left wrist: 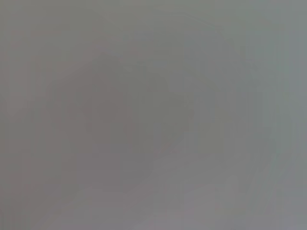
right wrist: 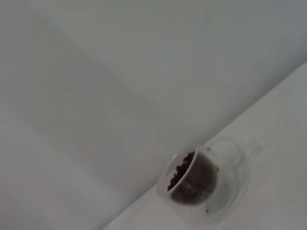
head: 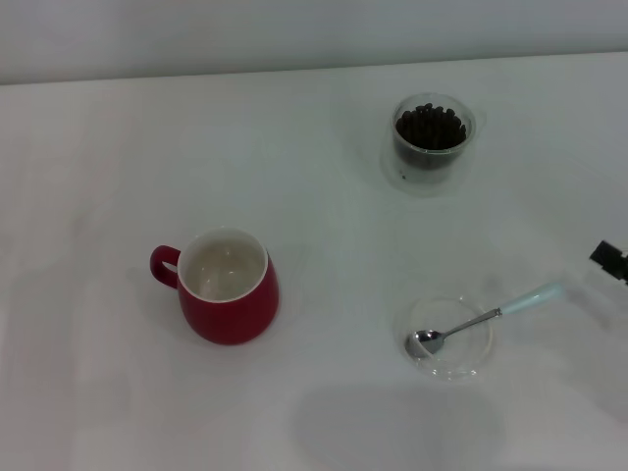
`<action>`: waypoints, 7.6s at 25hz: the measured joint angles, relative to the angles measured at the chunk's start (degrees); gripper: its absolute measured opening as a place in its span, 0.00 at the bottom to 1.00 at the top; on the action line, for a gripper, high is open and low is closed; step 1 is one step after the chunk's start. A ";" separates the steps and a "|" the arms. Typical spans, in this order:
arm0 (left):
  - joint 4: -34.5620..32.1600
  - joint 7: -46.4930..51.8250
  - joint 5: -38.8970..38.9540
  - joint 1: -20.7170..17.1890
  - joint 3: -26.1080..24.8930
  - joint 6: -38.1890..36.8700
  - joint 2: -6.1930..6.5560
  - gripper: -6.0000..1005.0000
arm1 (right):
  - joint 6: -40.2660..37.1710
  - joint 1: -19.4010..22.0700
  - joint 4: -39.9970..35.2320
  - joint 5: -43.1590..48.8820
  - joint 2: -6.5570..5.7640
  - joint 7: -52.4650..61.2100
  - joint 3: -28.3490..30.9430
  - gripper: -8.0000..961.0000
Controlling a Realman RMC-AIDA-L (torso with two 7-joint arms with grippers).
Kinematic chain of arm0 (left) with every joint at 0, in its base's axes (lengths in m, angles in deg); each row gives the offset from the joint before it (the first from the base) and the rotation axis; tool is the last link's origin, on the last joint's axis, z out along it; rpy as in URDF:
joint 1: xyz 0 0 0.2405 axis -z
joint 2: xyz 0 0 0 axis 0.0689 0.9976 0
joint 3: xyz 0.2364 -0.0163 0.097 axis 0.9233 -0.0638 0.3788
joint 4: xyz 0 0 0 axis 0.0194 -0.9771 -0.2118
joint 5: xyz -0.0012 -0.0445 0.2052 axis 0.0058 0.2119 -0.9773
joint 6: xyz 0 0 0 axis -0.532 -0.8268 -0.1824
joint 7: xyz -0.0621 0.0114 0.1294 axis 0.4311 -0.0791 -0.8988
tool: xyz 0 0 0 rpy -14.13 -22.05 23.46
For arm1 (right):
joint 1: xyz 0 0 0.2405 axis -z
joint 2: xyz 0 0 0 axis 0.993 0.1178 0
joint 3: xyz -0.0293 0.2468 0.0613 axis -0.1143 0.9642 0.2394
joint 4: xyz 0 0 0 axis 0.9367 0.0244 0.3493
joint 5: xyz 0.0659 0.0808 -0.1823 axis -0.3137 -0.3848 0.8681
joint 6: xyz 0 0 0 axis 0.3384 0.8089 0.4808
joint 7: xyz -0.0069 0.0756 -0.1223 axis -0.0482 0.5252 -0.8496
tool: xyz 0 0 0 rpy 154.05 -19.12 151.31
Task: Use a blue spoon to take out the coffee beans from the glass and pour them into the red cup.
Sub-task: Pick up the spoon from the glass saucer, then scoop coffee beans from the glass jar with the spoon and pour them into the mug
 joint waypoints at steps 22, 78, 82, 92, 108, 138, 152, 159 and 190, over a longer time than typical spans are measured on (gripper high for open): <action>-0.16 0.00 -4.29 -0.28 1.46 -0.13 -0.09 0.77 | 3.27 -1.88 0.15 4.23 1.75 0.04 -3.76 0.64; -1.32 0.00 -4.31 -1.32 2.26 -1.41 -0.09 0.77 | 3.99 -5.08 0.16 5.55 1.02 -0.21 -3.49 0.20; -1.24 -0.01 -4.31 -1.08 2.26 -1.41 -0.04 0.77 | 2.96 -5.30 0.15 5.31 0.38 -0.14 -3.17 0.19; -0.98 -0.01 -4.31 -0.84 2.12 -1.41 0.00 0.77 | 1.55 -6.54 0.38 4.87 -1.58 0.94 -3.23 0.16; -0.65 -0.01 -4.03 0.01 1.82 -1.41 0.09 0.77 | -7.96 -8.83 5.45 4.59 -4.19 4.12 -3.23 0.16; -0.61 0.87 -7.06 -0.71 3.34 -1.41 0.05 0.77 | -3.28 -26.16 7.09 -9.06 -5.08 -15.96 -3.14 0.16; 1.45 0.79 -8.00 -0.74 5.32 -0.90 0.03 0.77 | 3.38 -25.95 8.24 -8.77 -1.04 -26.77 -6.65 0.16; 1.44 0.79 -8.01 -0.73 5.42 -0.88 0.00 0.77 | 7.46 -26.49 9.09 -9.02 0.08 -28.84 -6.67 0.16; 1.49 0.77 -7.90 -0.27 5.42 -0.80 0.00 0.77 | 10.44 -26.17 9.11 -8.42 -0.36 -20.52 -10.59 0.16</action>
